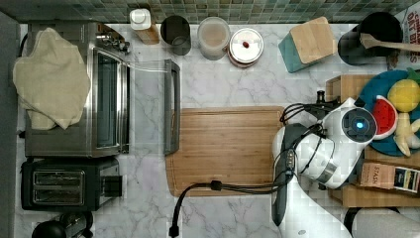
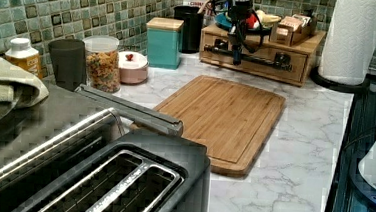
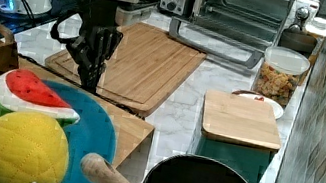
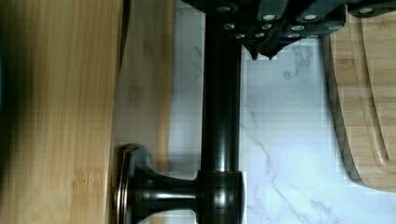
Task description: Close the drawer.
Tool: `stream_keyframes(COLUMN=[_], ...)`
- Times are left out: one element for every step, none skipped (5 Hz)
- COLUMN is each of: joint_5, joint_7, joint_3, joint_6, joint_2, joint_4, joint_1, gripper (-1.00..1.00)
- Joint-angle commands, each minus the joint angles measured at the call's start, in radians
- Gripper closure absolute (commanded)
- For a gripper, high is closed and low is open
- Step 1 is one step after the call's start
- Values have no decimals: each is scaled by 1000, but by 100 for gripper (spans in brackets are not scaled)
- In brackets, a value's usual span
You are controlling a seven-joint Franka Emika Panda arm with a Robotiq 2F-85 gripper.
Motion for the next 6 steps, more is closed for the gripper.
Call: stream_keyframes(joint_5=[-19,-12,-19,-19,-19,-18], joint_7=[65,60,65,64,65,65], joint_3=[-125,-140,-125,-125,-125,-126], joint_6=[65,65,65,65,65,65], joint_2=[-66,-64,-66,-66,-66,-66], joint_4=[162,162,162,162,162,162], joint_1=[-87,-73,-87,-87,-88,-86], gripper=[100,100,100,100,100,100])
